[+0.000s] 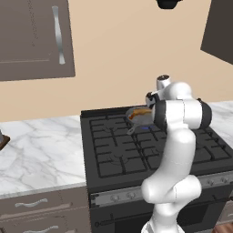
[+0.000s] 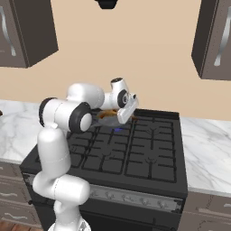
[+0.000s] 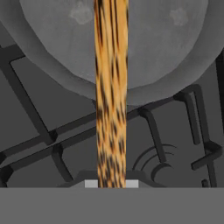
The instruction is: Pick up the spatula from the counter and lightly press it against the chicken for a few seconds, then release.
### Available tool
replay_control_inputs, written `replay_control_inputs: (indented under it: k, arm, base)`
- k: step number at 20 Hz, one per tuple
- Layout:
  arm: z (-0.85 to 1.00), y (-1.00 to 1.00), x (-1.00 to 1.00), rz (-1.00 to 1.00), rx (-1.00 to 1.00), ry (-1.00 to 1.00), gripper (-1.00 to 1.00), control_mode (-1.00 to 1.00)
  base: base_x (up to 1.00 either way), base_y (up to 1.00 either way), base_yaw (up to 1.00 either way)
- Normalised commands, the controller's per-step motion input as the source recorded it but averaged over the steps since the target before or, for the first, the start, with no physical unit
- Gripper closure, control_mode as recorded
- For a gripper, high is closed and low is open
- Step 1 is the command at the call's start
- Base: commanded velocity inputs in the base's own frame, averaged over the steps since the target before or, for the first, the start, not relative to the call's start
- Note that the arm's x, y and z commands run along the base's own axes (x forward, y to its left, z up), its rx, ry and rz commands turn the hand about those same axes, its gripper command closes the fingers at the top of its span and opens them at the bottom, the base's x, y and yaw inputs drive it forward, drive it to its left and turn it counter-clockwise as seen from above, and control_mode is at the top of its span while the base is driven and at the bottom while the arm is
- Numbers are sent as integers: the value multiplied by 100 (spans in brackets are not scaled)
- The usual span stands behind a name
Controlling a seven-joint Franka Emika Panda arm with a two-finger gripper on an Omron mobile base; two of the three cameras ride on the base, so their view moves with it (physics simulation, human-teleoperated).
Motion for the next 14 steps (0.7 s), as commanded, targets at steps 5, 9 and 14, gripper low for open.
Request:
replay_control_inputs:
  k: [5, 9, 14]
  arm:
    - [-11, 0, 17, 4, 0, 0, 100, -100]
    - [-17, 0, 22, 3, 0, 0, 100, -100]
    - [-12, 0, 21, 3, 0, 0, 100, -100]
  base:
    - [0, 0, 0]
    - [0, 0, 0]
    - [0, 0, 0]
